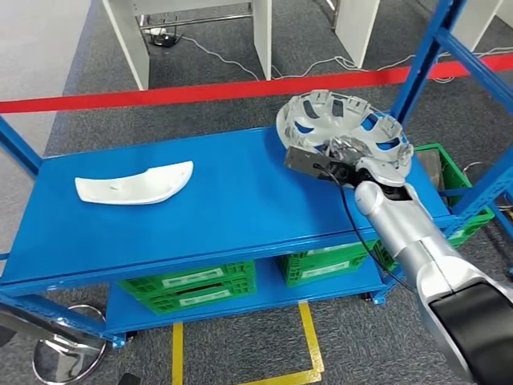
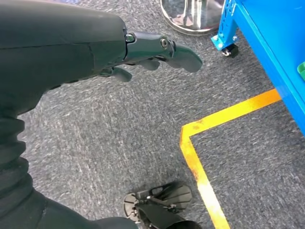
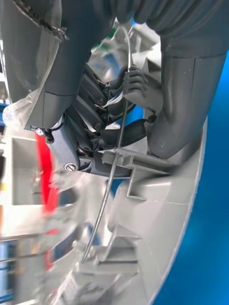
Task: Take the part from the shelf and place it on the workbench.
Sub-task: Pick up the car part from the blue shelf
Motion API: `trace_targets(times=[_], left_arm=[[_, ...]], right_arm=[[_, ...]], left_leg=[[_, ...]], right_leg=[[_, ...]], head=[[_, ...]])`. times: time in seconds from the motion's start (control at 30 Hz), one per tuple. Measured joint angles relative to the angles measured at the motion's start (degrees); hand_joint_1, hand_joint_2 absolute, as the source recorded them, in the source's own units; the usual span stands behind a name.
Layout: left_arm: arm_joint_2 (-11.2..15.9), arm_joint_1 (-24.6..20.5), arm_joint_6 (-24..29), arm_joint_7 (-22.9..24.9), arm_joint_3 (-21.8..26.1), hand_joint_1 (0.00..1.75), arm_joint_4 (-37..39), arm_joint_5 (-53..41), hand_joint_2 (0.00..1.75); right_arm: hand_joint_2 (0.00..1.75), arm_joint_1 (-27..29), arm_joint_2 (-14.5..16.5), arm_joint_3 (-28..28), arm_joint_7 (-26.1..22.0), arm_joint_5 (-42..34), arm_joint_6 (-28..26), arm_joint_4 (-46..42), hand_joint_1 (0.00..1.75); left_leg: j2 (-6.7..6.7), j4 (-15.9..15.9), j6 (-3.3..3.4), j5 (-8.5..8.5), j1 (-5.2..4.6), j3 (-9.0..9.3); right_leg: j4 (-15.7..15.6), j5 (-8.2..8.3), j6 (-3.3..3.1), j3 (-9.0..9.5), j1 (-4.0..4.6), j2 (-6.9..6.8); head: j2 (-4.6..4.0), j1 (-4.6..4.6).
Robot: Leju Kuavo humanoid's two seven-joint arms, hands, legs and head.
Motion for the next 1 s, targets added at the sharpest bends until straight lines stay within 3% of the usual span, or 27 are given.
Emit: trace_targets(times=[0.07,0.1,0.13,0.17,0.23,0.3,0.4,0.47,0.53,0.6,0.63,0.67,0.7,0.73,0.8,0.83,0.93,1.0], left_arm=[[-0.1,0.0,0.3,0.2,0.2,0.0,0.0,-0.1,1.75],[-0.2,0.0,0.4,0.2,0.3,0.0,0.0,-0.1,1.75],[-0.2,0.0,0.4,0.2,0.3,0.0,0.0,-0.2,1.75],[-0.2,0.0,0.5,0.3,0.3,0.0,0.0,-0.2,1.75],[-0.2,0.0,0.7,0.3,0.4,0.0,0.0,-0.4,1.75],[-0.2,0.0,0.9,0.3,0.5,0.0,0.0,-0.6,1.75],[-0.3,0.1,1.2,0.3,0.7,0.0,0.0,-0.8,1.75],[-0.4,0.1,1.4,0.3,0.9,0.0,0.0,-1.0,1.75],[-0.6,-0.1,1.6,0.3,0.9,0.0,0.0,-1.1,1.75],[-0.8,-0.1,1.6,0.3,1.1,0.0,0.0,-1.1,1.75],[-0.9,-0.1,1.6,0.3,1.1,0.0,0.0,-1.1,1.75],[-1.0,0.0,1.6,0.3,1.2,0.0,0.0,-1.2,1.75],[-1.0,0.0,1.6,0.3,1.2,0.0,0.0,-1.2,1.75],[-1.1,0.0,1.6,0.3,1.2,0.0,0.0,-1.2,1.75],[-1.0,-0.1,1.6,0.3,1.3,0.0,0.0,-1.2,1.75],[-1.0,-0.1,1.6,0.3,1.3,0.0,0.0,-1.2,1.75],[-1.0,0.0,1.6,0.3,1.3,0.0,0.0,-1.2,1.75],[-0.9,0.0,1.6,0.3,1.3,0.0,0.0,-1.2,1.75]], right_arm=[[1.75,0.6,-0.5,0.4,0.6,-0.5,-1.2,-2.7,1.75],[1.75,1.0,-0.7,0.7,1.0,-0.6,-1.6,-3.8,1.75],[1.75,1.4,-0.9,0.8,1.2,-0.7,-1.9,-4.9,1.75],[1.75,1.9,-1.1,1.0,1.4,-0.7,-2.2,-5.9,1.75],[1.75,2.5,-1.5,1.3,1.8,-0.5,-3.0,-7.8,1.75],[1.75,2.9,-1.9,1.4,2.1,-0.2,-4.3,-9.7,1.75],[1.75,3.8,-2.6,1.4,2.4,0.4,-5.4,-12.4,1.75],[1.75,4.5,-3.2,1.3,2.4,0.9,-6.2,-14.3,1.75],[1.75,5.0,-3.6,1.2,2.3,1.3,-7.3,-16.0,1.75],[1.75,5.7,-3.9,1.2,2.3,1.7,-8.0,-17.2,1.75],[1.75,6.0,-4.1,1.2,2.3,1.8,-8.1,-17.6,1.75],[1.75,6.3,-4.2,1.2,2.3,1.9,-8.1,-18.1,1.75],[1.75,6.4,-4.3,1.2,2.2,1.9,-8.1,-18.5,1.75],[1.75,6.5,-4.4,1.1,2.2,1.9,-8.1,-18.9,1.75],[1.75,6.5,-4.4,1.0,2.3,2.0,-8.1,-19.4,1.75],[1.75,6.6,-4.5,0.9,2.3,2.0,-8.1,-19.6,1.75],[1.75,7.3,-4.5,0.9,2.3,2.0,-8.2,-20.0,1.75],[1.75,7.4,-4.5,0.8,2.3,2.1,-8.2,-20.3,1.75]], left_leg=[[0.02,7.3,-0.2,-3.58,0.09,-3.36],[0.02,10.4,-0.18,-4.66,0.11,-4.86],[0.02,11.9,-0.07,-4.71,0.11,-5.67],[0.01,11.2,0.17,-3.59,0.07,-5.51],[0.0,4.3,1.13,0.86,-0.18,-2.67],[0.01,-2.3,2.25,3.54,-0.58,0.16],[-0.01,-4.6,2.73,3.41,-0.82,1.02],[0.02,-5.5,2.79,3.73,-0.49,1.44],[0.05,-6.2,2.92,4.05,-0.18,1.78],[0.03,-6.2,3.05,4.03,-0.14,1.79],[0.02,-6.2,3.05,3.97,-0.11,1.82],[0.0,-6.1,2.99,3.9,-0.07,1.87],[-0.03,-6.0,2.84,3.77,0.01,1.94],[-0.05,-5.8,2.6,3.55,0.07,2.0],[-0.12,-5.1,1.97,3.07,-0.07,1.76],[-0.16,-4.7,1.71,2.94,-0.2,1.59],[-0.18,-4.3,1.3,2.73,-0.28,1.33],[-0.12,-2.0,0.8,0.99,-0.21,0.43]], right_leg=[[0.0,-0.1,-0.34,0.1,0.12,0.03],[0.0,-0.15,-0.42,0.15,0.23,0.06],[0.0,-0.21,-0.49,0.24,0.36,0.1],[0.0,-0.27,-0.54,0.37,0.51,0.15],[0.0,-0.43,-0.57,0.68,0.76,0.24],[0.0,-0.53,-0.37,0.68,0.97,0.27],[-0.3,-0.42,0.39,0.44,0.95,0.2],[0.5,-1.3,0.92,-0.1,0.95,0.18],[5.5,-4.16,1.33,-2.52,0.86,0.17],[13.0,-7.22,1.75,-6.1,0.73,0.12],[15.2,-7.63,1.93,-7.25,0.69,0.11],[15.2,-6.88,2.07,-7.37,0.64,0.08],[12.9,-5.1,2.18,-6.33,0.56,0.04],[8.9,-2.92,2.29,-4.46,0.44,-0.05],[2.1,-0.59,2.21,-0.79,0.39,-0.1],[0.5,-0.44,1.99,0.1,0.41,-0.07],[0.3,-0.8,0.85,0.26,0.44,0.05],[0.2,-0.78,0.15,0.41,0.24,0.01]], head=[[0.0,-0.21],[0.0,-0.19],[0.0,-0.2],[0.0,-0.2],[0.0,-0.2],[0.0,-0.17],[0.0,-0.15],[0.0,-0.01],[0.0,0.16],[0.0,0.25],[0.0,0.24],[0.0,0.25],[0.0,0.24],[0.0,0.24],[0.0,0.28],[0.0,0.29],[0.0,0.32],[0.0,0.18]])
